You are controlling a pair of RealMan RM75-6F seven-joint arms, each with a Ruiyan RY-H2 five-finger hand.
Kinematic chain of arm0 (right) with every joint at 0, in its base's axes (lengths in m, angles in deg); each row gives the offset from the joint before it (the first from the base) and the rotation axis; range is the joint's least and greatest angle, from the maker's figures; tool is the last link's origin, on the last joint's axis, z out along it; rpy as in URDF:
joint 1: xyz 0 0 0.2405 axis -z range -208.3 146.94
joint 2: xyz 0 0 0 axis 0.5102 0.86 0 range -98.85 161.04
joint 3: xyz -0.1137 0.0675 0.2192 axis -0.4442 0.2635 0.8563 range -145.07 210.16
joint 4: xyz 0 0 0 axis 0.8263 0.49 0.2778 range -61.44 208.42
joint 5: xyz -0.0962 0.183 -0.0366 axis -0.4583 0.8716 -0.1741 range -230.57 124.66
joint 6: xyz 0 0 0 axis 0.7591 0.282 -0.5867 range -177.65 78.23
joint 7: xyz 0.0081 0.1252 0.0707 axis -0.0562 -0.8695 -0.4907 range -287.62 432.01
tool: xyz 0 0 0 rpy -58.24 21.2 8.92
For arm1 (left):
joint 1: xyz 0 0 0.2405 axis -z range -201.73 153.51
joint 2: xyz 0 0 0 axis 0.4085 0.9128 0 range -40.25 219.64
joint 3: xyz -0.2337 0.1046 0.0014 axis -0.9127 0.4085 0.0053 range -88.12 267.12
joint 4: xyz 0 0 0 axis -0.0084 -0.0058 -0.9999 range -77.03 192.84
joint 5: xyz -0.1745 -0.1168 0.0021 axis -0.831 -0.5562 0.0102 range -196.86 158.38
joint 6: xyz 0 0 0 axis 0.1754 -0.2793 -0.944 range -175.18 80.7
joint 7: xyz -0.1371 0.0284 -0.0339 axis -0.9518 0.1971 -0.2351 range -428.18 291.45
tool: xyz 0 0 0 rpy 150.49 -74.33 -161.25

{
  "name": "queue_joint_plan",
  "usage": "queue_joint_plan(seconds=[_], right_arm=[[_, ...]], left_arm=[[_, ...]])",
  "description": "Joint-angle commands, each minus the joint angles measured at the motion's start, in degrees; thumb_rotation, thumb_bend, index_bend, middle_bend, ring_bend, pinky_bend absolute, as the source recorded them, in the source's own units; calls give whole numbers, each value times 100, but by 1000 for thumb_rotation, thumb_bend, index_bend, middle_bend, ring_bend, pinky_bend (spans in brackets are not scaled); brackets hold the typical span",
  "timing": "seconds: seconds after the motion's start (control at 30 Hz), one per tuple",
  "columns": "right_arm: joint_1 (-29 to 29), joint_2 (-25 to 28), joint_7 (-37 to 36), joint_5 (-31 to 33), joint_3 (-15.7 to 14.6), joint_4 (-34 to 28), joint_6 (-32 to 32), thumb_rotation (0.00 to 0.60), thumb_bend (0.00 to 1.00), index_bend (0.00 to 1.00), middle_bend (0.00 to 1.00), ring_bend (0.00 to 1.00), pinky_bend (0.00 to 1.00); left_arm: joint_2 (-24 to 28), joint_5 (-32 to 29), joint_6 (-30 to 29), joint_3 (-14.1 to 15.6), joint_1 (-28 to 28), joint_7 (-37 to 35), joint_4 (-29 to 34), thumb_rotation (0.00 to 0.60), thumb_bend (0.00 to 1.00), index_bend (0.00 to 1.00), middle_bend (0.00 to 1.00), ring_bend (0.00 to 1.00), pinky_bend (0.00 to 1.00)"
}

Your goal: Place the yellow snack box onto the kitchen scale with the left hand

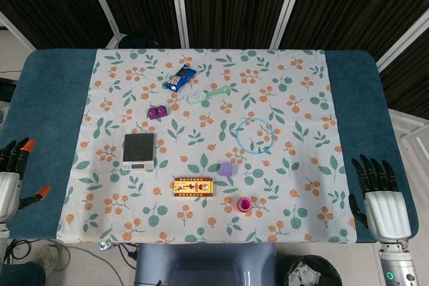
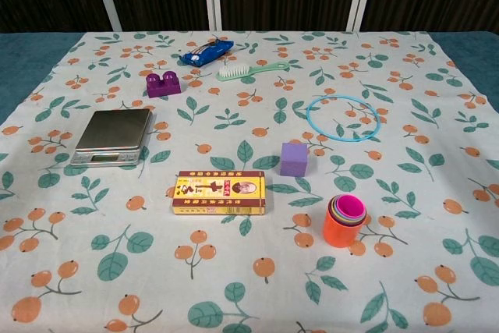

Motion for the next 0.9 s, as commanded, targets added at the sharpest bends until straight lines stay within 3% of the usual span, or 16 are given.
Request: queue_joint_plan(seconds=[0.03, 0.73, 0.83, 0.9], right_arm=[[0, 1, 0, 0, 3, -4, 2, 600, 513, 34, 67, 58, 14], [21, 23, 10, 96, 56, -44, 23, 600, 514, 34, 67, 58, 14], [20, 26, 9, 119, 59, -44, 6, 600, 514, 34, 67, 58, 14], [16, 27, 9, 127, 59, -45, -5, 600, 513, 34, 67, 58, 14]], left_arm=[[-3, 0, 1, 2, -1, 8, 1, 600, 126, 0, 36, 8, 109], [-3, -4, 30, 25, -4, 41, 22, 600, 126, 0, 37, 18, 109], [2, -8, 70, 40, 5, 67, 34, 600, 128, 0, 105, 100, 166], [1, 35, 77, 47, 25, 95, 11, 600, 157, 0, 244, 260, 329]])
